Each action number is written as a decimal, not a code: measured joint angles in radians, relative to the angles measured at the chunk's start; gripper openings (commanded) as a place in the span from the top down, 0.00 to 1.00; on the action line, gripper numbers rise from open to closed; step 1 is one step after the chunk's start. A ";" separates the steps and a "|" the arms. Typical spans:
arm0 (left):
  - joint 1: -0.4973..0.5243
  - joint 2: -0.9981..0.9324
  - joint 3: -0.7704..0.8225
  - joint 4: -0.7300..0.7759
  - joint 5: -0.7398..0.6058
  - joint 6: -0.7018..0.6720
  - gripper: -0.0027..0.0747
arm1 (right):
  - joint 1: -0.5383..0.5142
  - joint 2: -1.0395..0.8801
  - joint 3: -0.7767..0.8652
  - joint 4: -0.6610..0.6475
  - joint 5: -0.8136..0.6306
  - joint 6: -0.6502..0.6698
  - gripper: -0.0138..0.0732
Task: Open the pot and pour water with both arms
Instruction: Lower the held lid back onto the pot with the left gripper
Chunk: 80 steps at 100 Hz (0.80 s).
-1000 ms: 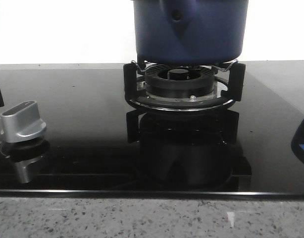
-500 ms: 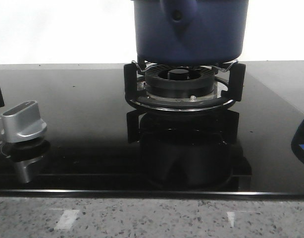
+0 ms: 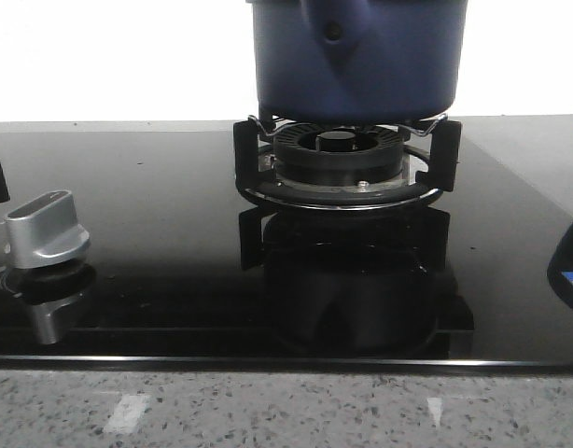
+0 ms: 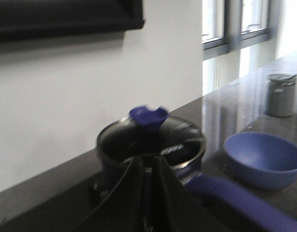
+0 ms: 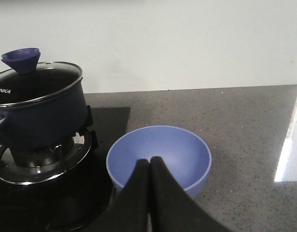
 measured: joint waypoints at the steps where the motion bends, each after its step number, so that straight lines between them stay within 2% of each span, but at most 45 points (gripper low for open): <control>1: 0.000 -0.010 0.012 0.000 0.018 0.000 0.99 | 0.000 -0.003 0.006 0.000 0.000 0.000 0.93; 13: 0.002 -0.177 0.209 0.000 0.117 -0.002 0.99 | 0.000 -0.016 0.041 0.015 0.001 -0.001 0.93; 34: 0.002 -0.432 0.393 0.000 0.136 -0.002 0.99 | 0.000 -0.016 0.053 0.027 0.004 -0.001 0.93; 54: 0.002 -0.559 0.445 0.000 0.136 -0.002 0.99 | 0.000 -0.016 0.053 0.028 0.016 -0.001 0.93; 80: -0.008 -0.581 0.447 0.000 0.136 -0.002 0.99 | 0.000 -0.016 0.053 0.029 0.043 -0.001 0.93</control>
